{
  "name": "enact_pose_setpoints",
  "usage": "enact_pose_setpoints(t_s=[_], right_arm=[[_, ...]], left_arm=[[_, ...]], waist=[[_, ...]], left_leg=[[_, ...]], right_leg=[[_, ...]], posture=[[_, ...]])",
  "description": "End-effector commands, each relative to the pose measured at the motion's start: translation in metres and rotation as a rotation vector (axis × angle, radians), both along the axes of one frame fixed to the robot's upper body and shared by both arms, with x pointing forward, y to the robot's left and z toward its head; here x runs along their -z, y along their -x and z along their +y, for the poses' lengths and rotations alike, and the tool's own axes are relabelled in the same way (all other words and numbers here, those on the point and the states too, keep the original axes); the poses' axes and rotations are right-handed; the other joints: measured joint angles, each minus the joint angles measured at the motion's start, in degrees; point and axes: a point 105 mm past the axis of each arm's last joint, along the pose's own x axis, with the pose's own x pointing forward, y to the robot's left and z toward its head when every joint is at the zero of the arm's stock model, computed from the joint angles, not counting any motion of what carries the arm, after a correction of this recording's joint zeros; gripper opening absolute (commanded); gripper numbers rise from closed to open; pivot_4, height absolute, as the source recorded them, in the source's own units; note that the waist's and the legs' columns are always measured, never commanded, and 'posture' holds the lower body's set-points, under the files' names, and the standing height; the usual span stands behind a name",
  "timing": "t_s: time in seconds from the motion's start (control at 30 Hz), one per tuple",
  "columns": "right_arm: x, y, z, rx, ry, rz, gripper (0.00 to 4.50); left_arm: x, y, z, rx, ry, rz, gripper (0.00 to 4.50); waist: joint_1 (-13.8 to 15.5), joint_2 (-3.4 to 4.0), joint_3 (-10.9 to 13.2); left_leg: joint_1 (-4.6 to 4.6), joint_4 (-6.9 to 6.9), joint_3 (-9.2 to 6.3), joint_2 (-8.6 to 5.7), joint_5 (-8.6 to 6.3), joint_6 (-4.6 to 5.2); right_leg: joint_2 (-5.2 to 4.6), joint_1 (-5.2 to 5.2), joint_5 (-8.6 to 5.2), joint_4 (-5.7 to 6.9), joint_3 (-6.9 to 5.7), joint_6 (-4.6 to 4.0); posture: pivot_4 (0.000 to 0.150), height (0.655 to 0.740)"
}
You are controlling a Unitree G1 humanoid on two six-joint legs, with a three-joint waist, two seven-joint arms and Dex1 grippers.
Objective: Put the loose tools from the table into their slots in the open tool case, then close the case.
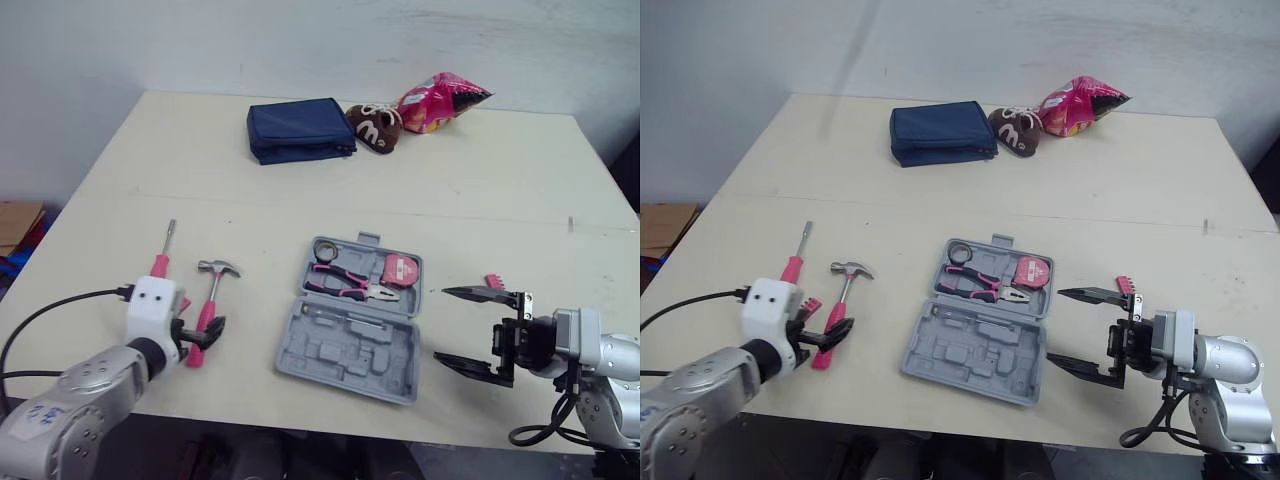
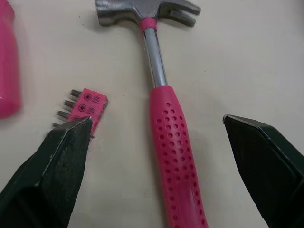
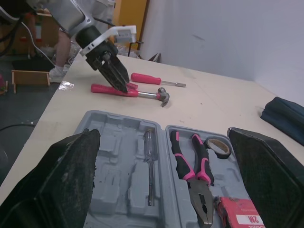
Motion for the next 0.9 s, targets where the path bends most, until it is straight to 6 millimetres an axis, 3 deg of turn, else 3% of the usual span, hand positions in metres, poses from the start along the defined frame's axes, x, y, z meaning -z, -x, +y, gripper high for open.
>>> enact_pose_setpoints(t_s=[0.03,0.33,0.43,0.57,0.67,0.77,0.9], right_arm=[[-0.008,0.002,0.006,-0.010,-0.013,-0.039,4.50],[-0.013,0.001,0.010,0.019,-0.022,-0.060,4.50],[-0.013,-0.001,0.009,0.037,-0.016,-0.071,4.50],[-0.012,-0.007,0.005,0.063,-0.002,-0.094,4.50],[-0.011,-0.011,0.002,0.069,0.002,-0.097,4.50],[-0.009,-0.013,-0.002,0.079,0.007,-0.097,4.50],[-0.008,-0.009,-0.006,0.087,0.014,-0.101,4.50]], left_arm=[[0.003,-0.006,-0.008,-0.021,-0.006,0.000,4.46],[0.024,-0.010,-0.015,-0.028,-0.022,0.089,4.46],[0.039,-0.001,-0.014,-0.017,-0.054,0.173,3.60],[0.057,0.018,-0.001,-0.054,-0.091,0.242,1.85],[0.058,0.018,0.004,-0.087,-0.086,0.226,0.66],[0.048,0.005,0.004,-0.102,-0.058,0.120,0.57],[0.011,-0.019,-0.008,-0.009,0.027,-0.141,0.57]], waist=[[0.1,0.00,0.0],[0.8,0.03,0.0],[1.3,0.08,0.0],[0.9,0.53,-0.3],[0.6,0.92,-0.6],[0.3,1.09,-0.7],[0.7,1.11,-0.7]], left_leg=[[0.01,0.02,0.00,-0.01,0.00,0.00],[0.01,0.13,-0.01,0.00,-0.02,-0.04],[0.03,0.14,0.00,-0.01,-0.03,-0.06],[0.05,0.13,0.08,0.00,-0.18,-0.05],[0.13,0.13,0.15,0.04,-0.27,-0.01],[0.15,0.12,0.14,0.07,-0.25,0.00],[0.15,0.13,0.07,0.06,-0.24,0.27]], right_leg=[[0.00,0.02,0.01,0.00,0.00,0.02],[0.00,0.04,0.02,0.02,0.01,0.02],[0.00,0.05,0.02,0.02,0.02,0.02],[0.00,0.09,0.02,-0.10,0.10,0.02],[0.02,0.17,0.01,-0.20,0.13,0.02],[0.04,0.16,0.00,-0.15,0.13,0.00],[0.04,0.14,0.03,-0.03,0.09,-0.05]], posture=[[0.150,0.7400],[0.150,0.7400],[0.150,0.7400],[0.150,0.7400],[0.150,0.7400],[0.150,0.7400],[0.150,0.7400]])
